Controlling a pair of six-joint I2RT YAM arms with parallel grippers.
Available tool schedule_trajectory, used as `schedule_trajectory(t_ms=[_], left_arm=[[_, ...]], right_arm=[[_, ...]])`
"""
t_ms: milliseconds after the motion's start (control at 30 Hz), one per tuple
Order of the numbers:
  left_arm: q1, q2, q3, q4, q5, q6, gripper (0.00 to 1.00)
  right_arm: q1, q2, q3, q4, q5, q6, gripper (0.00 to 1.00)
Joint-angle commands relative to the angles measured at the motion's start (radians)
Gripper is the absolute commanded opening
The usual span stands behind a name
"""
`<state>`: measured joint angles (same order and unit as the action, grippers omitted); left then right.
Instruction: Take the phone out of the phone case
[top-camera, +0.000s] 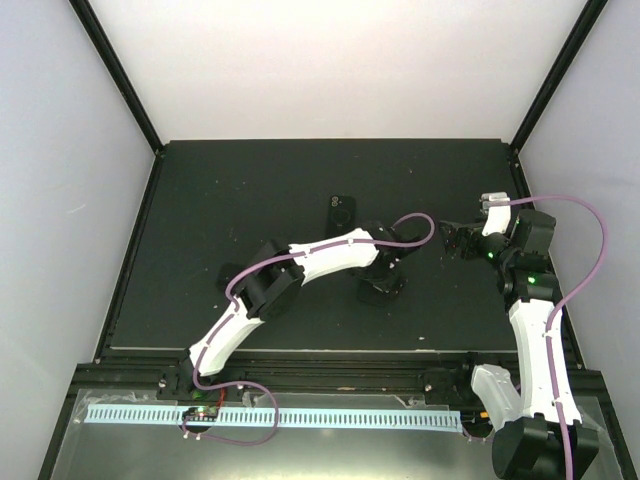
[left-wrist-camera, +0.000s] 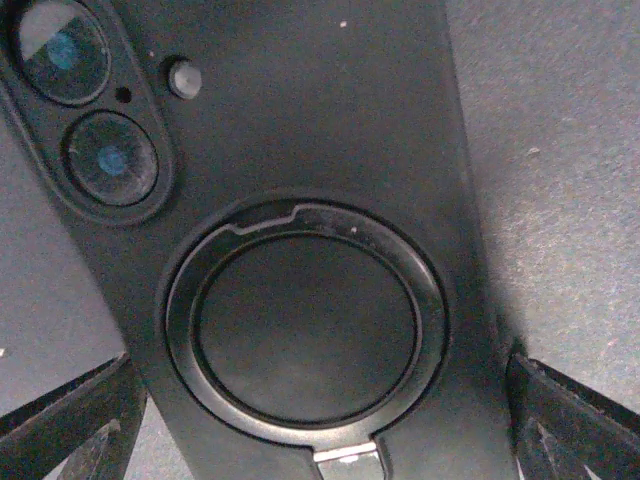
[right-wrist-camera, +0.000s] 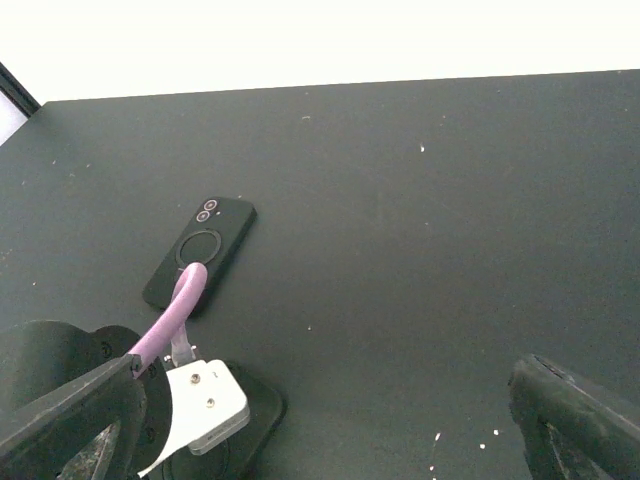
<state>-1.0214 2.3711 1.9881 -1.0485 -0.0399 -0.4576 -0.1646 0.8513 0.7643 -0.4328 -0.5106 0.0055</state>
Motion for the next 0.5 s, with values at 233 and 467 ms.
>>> schedule_trajectory(t_ms=[233, 467], left_arm=[[-0.011, 0.036, -0.004, -0.083, 0.000, -0.004, 0.88], [-0.006, -0.183, -0.310, -0.018, 0.013, 0.056, 0.77]], right_arm=[[-0.006, 0.006, 0.025, 0.019, 0.003, -0.009, 1.00], [-0.005, 0.003, 0.027, 0.017, -0.002, -0.012, 1.00]])
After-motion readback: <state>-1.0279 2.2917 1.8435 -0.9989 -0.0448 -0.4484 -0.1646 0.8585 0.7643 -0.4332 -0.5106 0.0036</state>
